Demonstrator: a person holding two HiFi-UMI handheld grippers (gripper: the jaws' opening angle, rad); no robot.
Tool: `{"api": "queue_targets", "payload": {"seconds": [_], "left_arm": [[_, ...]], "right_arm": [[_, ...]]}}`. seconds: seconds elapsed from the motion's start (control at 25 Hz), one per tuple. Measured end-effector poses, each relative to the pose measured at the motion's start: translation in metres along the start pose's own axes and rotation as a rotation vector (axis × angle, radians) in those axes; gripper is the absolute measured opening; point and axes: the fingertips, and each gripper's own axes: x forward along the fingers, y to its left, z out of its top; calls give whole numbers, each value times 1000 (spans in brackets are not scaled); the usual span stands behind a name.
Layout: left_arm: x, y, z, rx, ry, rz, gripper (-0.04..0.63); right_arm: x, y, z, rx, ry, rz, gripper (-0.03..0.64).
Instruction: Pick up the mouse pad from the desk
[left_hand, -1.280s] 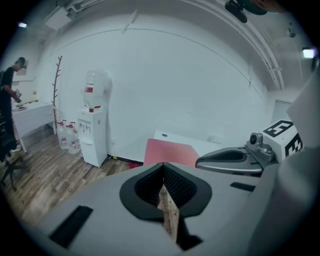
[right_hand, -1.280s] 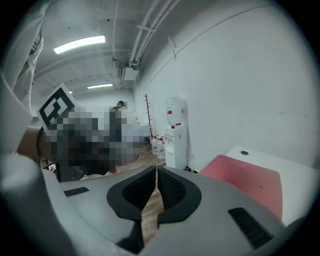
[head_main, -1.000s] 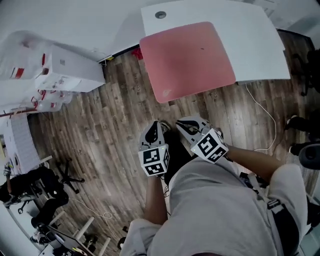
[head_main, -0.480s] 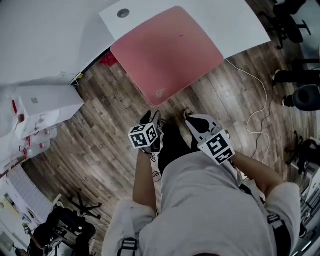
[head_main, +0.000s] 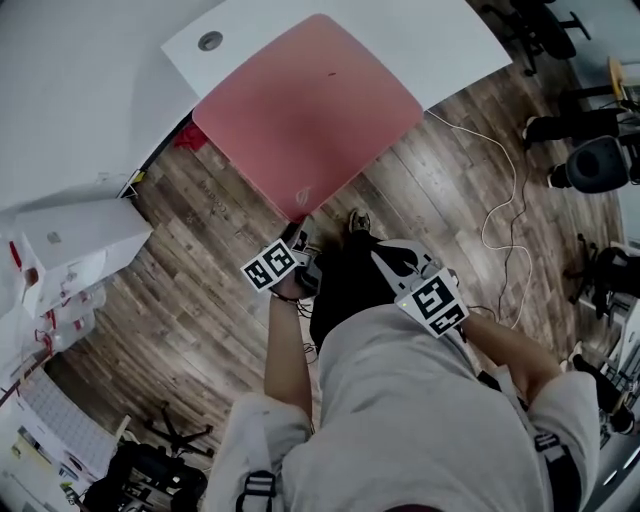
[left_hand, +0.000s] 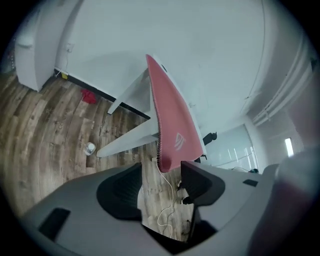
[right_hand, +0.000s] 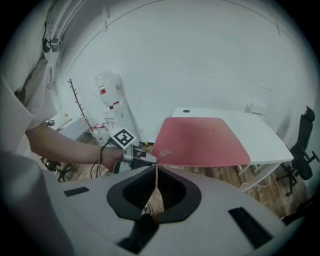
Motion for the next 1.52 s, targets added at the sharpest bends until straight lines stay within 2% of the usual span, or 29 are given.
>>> {"api": "queue_targets", "payload": {"seconds": [0.16,0.2,0.28,0.32,0.44,0.56,0.64,0.72,0.88,1.08,1.12,1.2,1.52], "left_arm": [[1,-10,8,-56,-34,-91,234],[-2,-15,10,-55,-43,-109,197],[-8,-20,13,-38,-53,-114,75],[-10,-22,14,-24,-53,-109,41],[-15,-28,18,32,-43,-76,31],[-19,-47,27,146,-53,-39,28],[-22,-62,35,216,-64,-30,28],[-26,-77,46,255,-82,-41,28],[-29,-107,76,317,-127,-54,28],[-17,-132,102,442,-143,-11,28],[-14,-135,107,460,-143,2,28],[-8,-138,121,493,-139,34,29],[15,-164,164,658,-134,126,29]], "right_arm": [[-1,-1,2,-6,-2,-14,41],[-1,-1,2,-13,2,-17,41],[-1,-1,4,-29,2,-24,41],[-1,0,5,-40,-1,-29,41],[-1,2,13,-90,-17,-48,41],[-2,-1,20,-136,-36,-82,41],[0,-5,22,-140,-39,-103,41],[4,-12,22,-148,-34,-117,43],[13,-36,30,-186,-24,-124,43],[28,-79,45,-234,-31,-142,47],[35,-88,46,-238,-24,-136,66],[53,-105,47,-240,3,-117,159],[102,-171,37,-235,84,-93,190]]}}
